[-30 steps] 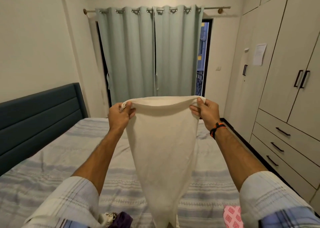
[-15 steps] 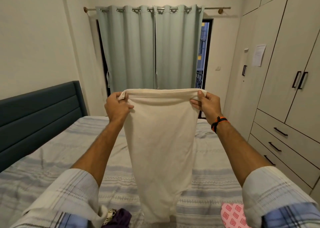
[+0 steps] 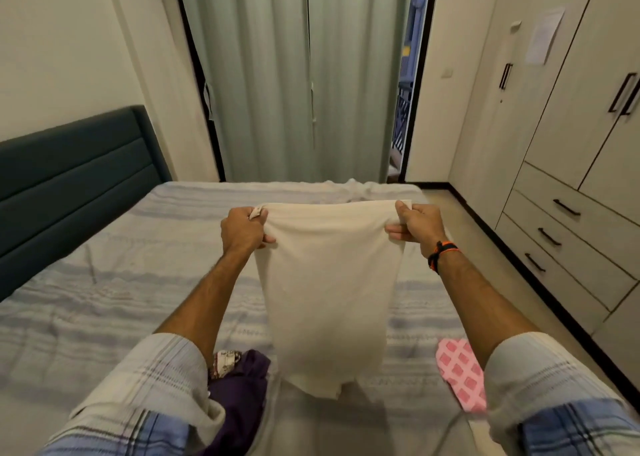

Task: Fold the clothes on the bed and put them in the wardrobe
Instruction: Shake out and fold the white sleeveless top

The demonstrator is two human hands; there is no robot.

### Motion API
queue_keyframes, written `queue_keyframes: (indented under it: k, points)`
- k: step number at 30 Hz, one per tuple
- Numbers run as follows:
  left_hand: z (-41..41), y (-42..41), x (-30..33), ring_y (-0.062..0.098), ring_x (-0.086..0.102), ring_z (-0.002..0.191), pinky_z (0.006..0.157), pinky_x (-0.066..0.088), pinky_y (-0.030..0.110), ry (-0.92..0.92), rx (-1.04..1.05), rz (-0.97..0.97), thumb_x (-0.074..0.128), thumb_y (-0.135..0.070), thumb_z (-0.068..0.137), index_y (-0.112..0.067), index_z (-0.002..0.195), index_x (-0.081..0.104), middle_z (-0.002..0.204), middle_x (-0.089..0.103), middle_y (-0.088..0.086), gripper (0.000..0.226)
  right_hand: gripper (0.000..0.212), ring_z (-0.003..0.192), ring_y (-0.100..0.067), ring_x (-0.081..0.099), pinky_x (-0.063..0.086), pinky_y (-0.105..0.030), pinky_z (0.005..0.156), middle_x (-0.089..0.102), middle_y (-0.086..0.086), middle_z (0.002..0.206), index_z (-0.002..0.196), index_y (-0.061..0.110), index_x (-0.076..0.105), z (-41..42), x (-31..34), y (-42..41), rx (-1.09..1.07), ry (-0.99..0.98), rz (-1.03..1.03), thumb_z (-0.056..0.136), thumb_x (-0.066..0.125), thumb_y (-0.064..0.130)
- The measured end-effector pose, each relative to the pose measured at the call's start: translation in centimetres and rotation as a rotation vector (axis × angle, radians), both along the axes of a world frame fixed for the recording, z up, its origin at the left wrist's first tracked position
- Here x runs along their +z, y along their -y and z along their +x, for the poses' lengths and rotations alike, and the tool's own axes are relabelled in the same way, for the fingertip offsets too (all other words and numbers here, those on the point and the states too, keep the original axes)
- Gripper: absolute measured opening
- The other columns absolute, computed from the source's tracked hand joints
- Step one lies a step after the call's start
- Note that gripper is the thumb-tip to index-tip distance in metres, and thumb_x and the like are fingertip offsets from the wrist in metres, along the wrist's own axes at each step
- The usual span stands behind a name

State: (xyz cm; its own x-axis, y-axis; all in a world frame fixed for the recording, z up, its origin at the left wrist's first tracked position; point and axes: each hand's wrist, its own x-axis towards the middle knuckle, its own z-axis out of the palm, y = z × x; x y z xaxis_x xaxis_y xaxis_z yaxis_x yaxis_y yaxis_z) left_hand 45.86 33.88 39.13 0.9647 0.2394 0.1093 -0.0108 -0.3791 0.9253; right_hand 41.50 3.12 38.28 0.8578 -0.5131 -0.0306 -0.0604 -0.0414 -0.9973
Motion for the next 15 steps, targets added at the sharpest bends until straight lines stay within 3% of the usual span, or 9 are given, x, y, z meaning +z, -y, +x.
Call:
queue_keyframes:
  k: [3, 8, 10, 12, 15]
  points:
    - [-0.2, -0.1, -4.3, 0.029, 0.072, 0.061, 0.069, 0.062, 0.041, -0.156, -0.019, -0.058, 0.061, -0.024, 0.097, -0.008, 0.109, 0.066, 0.074, 0.063, 0.003, 0.021, 0.019, 0.074, -0.03, 0.074, 0.062, -0.045, 0.073, 0.071, -0.019, 0.098, 0.093, 0.005, 0.065, -0.3, -4.6, 0.3, 0.038, -0.113, 0.034, 0.096, 0.062, 0.023]
    - [-0.4, -0.4, -11.3, 0.032, 0.072, 0.063, 0.059, 0.062, 0.041, -0.374, -0.029, -0.064, 0.063, -0.02, 0.095, -0.001, 0.116, 0.064, 0.103, 0.065, 0.018, 0.028, 0.032, 0.08, -0.035, 0.073, 0.062, -0.045, 0.071, 0.068, -0.025, 0.108, 0.113, -0.006, 0.061, -0.9, -11.6, 0.9, 0.106, -0.291, 0.087, 0.096, 0.063, 0.021]
    - [-0.6, -0.3, -13.4, 0.034, 0.072, 0.065, 0.056, 0.061, 0.041, -0.431, -0.037, -0.055, 0.064, -0.018, 0.095, -0.001, 0.109, 0.065, 0.101, 0.065, 0.02, 0.022, 0.035, 0.08, -0.036, 0.073, 0.062, -0.042, 0.067, 0.068, -0.025, 0.109, 0.116, -0.007, 0.06, -1.0, -13.8, 1.0, 0.124, -0.345, 0.1, 0.096, 0.064, 0.021]
    - [-0.8, -0.2, -15.0, 0.036, 0.072, 0.069, 0.063, 0.062, 0.045, -0.472, -0.043, -0.044, 0.065, -0.015, 0.094, -0.004, 0.09, 0.065, 0.092, 0.066, 0.017, 0.011, 0.038, 0.08, -0.035, 0.073, 0.062, -0.043, 0.068, 0.068, -0.025, 0.111, 0.119, -0.007, 0.06, -1.1, -15.5, 1.0, 0.146, -0.397, 0.106, 0.095, 0.065, 0.022]
    - [-0.1, -0.1, -17.5, 0.033, 0.072, 0.067, 0.069, 0.062, 0.044, -0.548, -0.049, -0.042, 0.065, -0.006, 0.092, -0.012, 0.074, 0.061, 0.076, 0.066, 0.011, 0.02, 0.038, 0.079, -0.03, 0.072, 0.062, -0.039, 0.067, 0.067, -0.023, 0.113, 0.123, -0.006, 0.059, -0.6, -17.6, 0.7, 0.183, -0.468, 0.117, 0.097, 0.063, 0.021]
